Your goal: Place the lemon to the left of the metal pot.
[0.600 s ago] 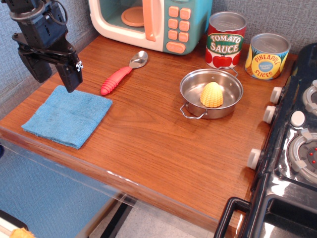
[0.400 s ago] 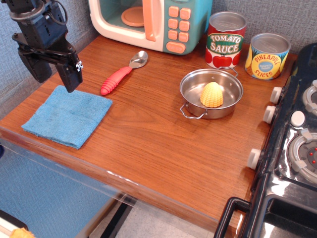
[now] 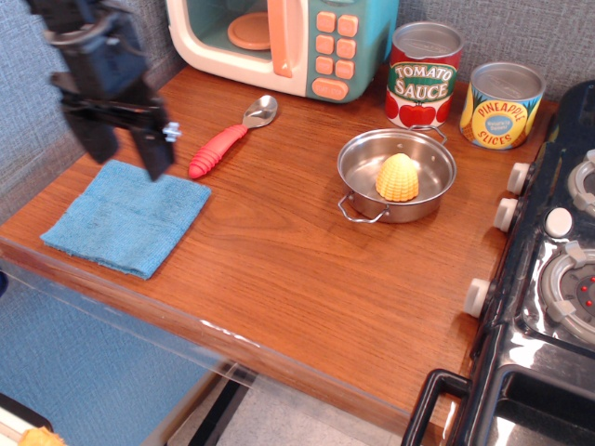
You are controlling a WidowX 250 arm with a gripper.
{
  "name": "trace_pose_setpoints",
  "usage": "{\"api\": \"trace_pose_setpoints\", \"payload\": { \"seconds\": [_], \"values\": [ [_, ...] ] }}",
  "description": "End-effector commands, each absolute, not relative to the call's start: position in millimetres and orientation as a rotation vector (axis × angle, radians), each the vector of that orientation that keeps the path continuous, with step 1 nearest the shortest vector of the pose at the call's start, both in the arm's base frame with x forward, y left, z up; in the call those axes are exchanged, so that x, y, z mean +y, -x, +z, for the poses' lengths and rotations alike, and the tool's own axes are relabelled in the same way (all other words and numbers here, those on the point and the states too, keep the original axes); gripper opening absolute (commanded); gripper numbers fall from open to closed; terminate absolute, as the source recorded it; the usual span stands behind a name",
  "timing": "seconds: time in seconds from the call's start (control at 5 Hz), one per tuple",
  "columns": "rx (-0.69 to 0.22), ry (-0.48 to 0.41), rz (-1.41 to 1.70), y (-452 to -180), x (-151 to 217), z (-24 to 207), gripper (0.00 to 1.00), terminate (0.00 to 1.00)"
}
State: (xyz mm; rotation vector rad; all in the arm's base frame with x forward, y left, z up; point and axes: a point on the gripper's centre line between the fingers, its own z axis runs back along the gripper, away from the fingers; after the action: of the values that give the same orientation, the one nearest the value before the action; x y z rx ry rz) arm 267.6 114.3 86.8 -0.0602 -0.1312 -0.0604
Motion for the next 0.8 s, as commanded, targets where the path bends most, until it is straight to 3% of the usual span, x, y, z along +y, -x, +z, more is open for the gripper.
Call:
{"api": "trace_pose_setpoints", "payload": {
  "seconds": [0.0, 0.2, 0.6],
  "values": [
    [-0.162, 0.056, -0.291, -320.1, 33.4, 100.5, 1.0, 0.0],
    [-0.176, 0.033, -0.357, -341.4, -4.5, 94.9, 1.0, 0.0],
    [-0.175, 0.015, -0.359, -374.7, -32.9, 78.9, 1.0, 0.0]
  ]
}}
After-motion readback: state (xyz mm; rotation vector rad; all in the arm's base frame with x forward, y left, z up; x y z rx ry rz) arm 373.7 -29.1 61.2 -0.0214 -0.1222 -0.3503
